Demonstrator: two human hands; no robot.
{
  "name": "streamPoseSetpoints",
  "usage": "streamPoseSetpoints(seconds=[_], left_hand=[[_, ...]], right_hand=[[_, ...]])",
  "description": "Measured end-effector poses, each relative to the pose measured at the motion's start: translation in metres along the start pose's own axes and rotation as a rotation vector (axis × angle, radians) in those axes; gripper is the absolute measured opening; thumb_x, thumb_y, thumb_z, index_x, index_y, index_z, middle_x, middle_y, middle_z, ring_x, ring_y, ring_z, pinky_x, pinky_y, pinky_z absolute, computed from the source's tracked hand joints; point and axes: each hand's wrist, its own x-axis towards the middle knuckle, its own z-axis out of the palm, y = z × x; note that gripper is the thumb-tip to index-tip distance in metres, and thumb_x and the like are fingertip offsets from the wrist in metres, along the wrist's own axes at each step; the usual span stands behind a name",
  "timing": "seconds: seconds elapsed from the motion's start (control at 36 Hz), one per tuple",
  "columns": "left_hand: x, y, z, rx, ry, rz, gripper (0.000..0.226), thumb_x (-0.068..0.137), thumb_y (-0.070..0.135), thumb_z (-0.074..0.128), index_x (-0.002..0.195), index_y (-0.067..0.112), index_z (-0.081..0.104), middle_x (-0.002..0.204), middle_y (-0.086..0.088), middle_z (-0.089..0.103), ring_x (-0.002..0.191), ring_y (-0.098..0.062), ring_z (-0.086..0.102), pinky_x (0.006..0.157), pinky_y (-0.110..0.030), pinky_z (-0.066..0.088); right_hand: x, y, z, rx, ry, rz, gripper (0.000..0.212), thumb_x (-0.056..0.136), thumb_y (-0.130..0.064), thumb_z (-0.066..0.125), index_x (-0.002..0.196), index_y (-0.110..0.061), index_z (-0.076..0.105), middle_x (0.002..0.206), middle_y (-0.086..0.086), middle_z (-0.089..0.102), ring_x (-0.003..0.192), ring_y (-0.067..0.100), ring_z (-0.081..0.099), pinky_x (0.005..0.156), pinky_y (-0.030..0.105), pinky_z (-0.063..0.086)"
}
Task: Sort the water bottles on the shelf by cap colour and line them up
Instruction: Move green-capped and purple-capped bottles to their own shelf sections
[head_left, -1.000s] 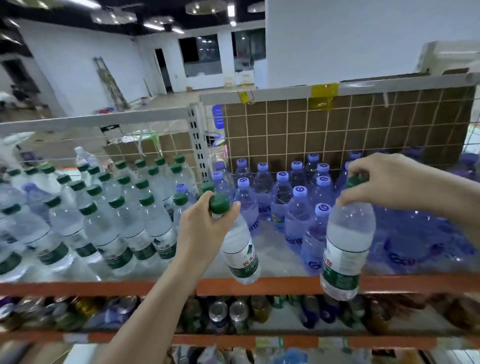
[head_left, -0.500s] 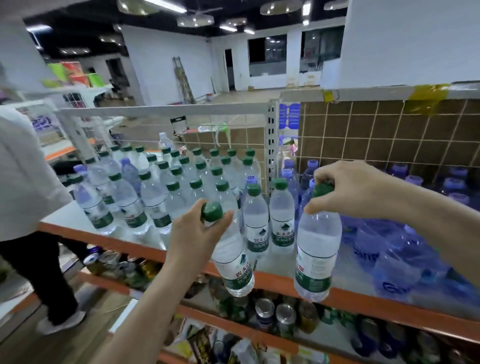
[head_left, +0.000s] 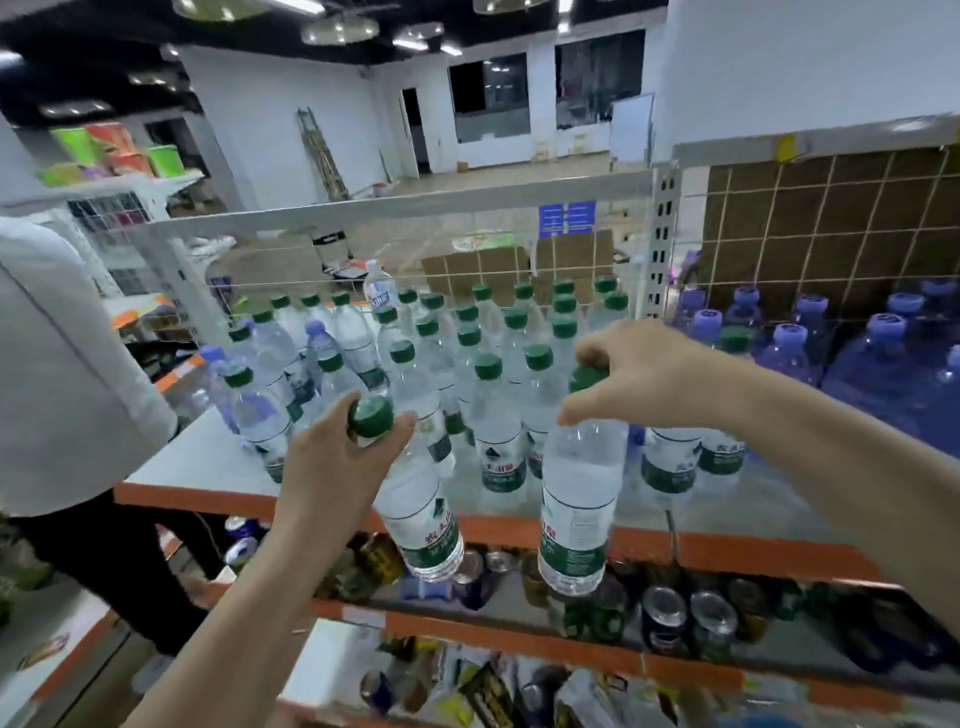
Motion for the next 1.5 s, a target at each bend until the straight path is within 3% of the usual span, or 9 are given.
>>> streamPoseSetpoints(seconds=[0.17, 0.36, 0.5, 0.92, 1.03, 1.14, 1.25, 1.36, 1.5], left_hand=[[0.029, -0.053, -0.032, 0.002, 0.012, -0.037, 0.025, 0.083, 0.041, 0.069, 0.079, 0.022, 0.053, 0.070, -0.005, 0.060, 0.066, -0.024, 0.053, 0.062, -0.037, 0.043], [0.063, -0.098, -0.044, 0.060, 0.072, -0.043, 0.033, 0.083, 0.039, 0.069, 0.073, 0.010, 0.055, 0.060, -0.004, 0.055, 0.056, -0.016, 0.047, 0.054, -0.028, 0.036], [0.088, -0.112, -0.050, 0.112, 0.118, -0.013, 0.041, 0.082, 0.037, 0.071, 0.062, 0.016, 0.042, 0.052, 0.002, 0.046, 0.051, -0.012, 0.042, 0.050, -0.024, 0.033], [0.162, -0.108, -0.082, 0.129, 0.177, 0.114, 0.042, 0.074, 0.041, 0.069, 0.063, 0.003, 0.054, 0.053, -0.013, 0.050, 0.052, -0.020, 0.040, 0.047, -0.021, 0.028], [0.198, -0.108, -0.092, 0.093, 0.190, 0.172, 0.032, 0.079, 0.039, 0.072, 0.073, 0.009, 0.062, 0.056, -0.002, 0.053, 0.052, -0.002, 0.051, 0.045, -0.008, 0.034], [0.241, -0.114, -0.089, 0.051, 0.185, 0.191, 0.037, 0.079, 0.051, 0.068, 0.079, 0.014, 0.063, 0.059, 0.006, 0.054, 0.049, 0.013, 0.047, 0.042, -0.003, 0.033], [0.267, -0.104, -0.087, 0.021, 0.112, 0.259, 0.034, 0.083, 0.042, 0.067, 0.077, 0.010, 0.060, 0.057, 0.006, 0.049, 0.048, -0.002, 0.046, 0.041, -0.007, 0.034], [0.289, -0.104, -0.083, 0.055, 0.101, 0.254, 0.030, 0.079, 0.044, 0.066, 0.081, 0.014, 0.061, 0.067, -0.002, 0.055, 0.070, -0.029, 0.055, 0.060, -0.033, 0.044], [0.308, -0.119, -0.082, 0.003, -0.002, 0.270, 0.029, 0.078, 0.040, 0.067, 0.081, 0.014, 0.057, 0.069, -0.001, 0.054, 0.071, -0.029, 0.054, 0.063, -0.036, 0.048]], right_hand=[[0.041, -0.051, 0.029, 0.041, 0.017, -0.005, 0.045, 0.079, -0.046, 0.071, 0.073, -0.012, 0.044, 0.067, 0.001, 0.040, 0.060, 0.017, 0.036, 0.058, 0.032, 0.029], [0.100, -0.076, 0.059, 0.000, 0.024, -0.052, 0.044, 0.079, -0.050, 0.070, 0.067, -0.022, 0.039, 0.068, -0.005, 0.041, 0.063, 0.013, 0.039, 0.055, 0.028, 0.029], [0.143, -0.079, 0.077, -0.084, 0.021, -0.076, 0.040, 0.075, -0.051, 0.070, 0.078, -0.014, 0.054, 0.071, -0.002, 0.051, 0.065, 0.014, 0.046, 0.058, 0.030, 0.037], [0.205, -0.076, 0.087, -0.273, -0.070, 0.003, 0.038, 0.073, -0.047, 0.069, 0.068, -0.017, 0.046, 0.057, -0.005, 0.044, 0.057, 0.015, 0.043, 0.048, 0.025, 0.028], [0.208, -0.072, 0.090, -0.293, -0.149, 0.068, 0.033, 0.073, -0.046, 0.068, 0.066, -0.018, 0.051, 0.054, -0.007, 0.059, 0.053, 0.011, 0.052, 0.047, 0.023, 0.032], [0.211, -0.071, 0.091, -0.294, -0.156, 0.154, 0.037, 0.074, -0.045, 0.069, 0.065, -0.018, 0.045, 0.057, -0.006, 0.054, 0.053, 0.012, 0.049, 0.046, 0.023, 0.029], [0.211, -0.081, 0.083, -0.357, -0.275, 0.248, 0.033, 0.076, -0.049, 0.068, 0.073, -0.018, 0.058, 0.064, -0.006, 0.066, 0.056, 0.010, 0.053, 0.048, 0.024, 0.033], [0.214, -0.090, 0.078, -0.432, -0.352, 0.336, 0.037, 0.073, -0.054, 0.069, 0.075, -0.019, 0.056, 0.066, -0.005, 0.058, 0.058, 0.013, 0.049, 0.048, 0.025, 0.031], [0.217, -0.103, 0.081, -0.462, -0.385, 0.443, 0.041, 0.072, -0.057, 0.069, 0.082, -0.019, 0.059, 0.068, -0.007, 0.056, 0.061, 0.013, 0.050, 0.050, 0.025, 0.032]])
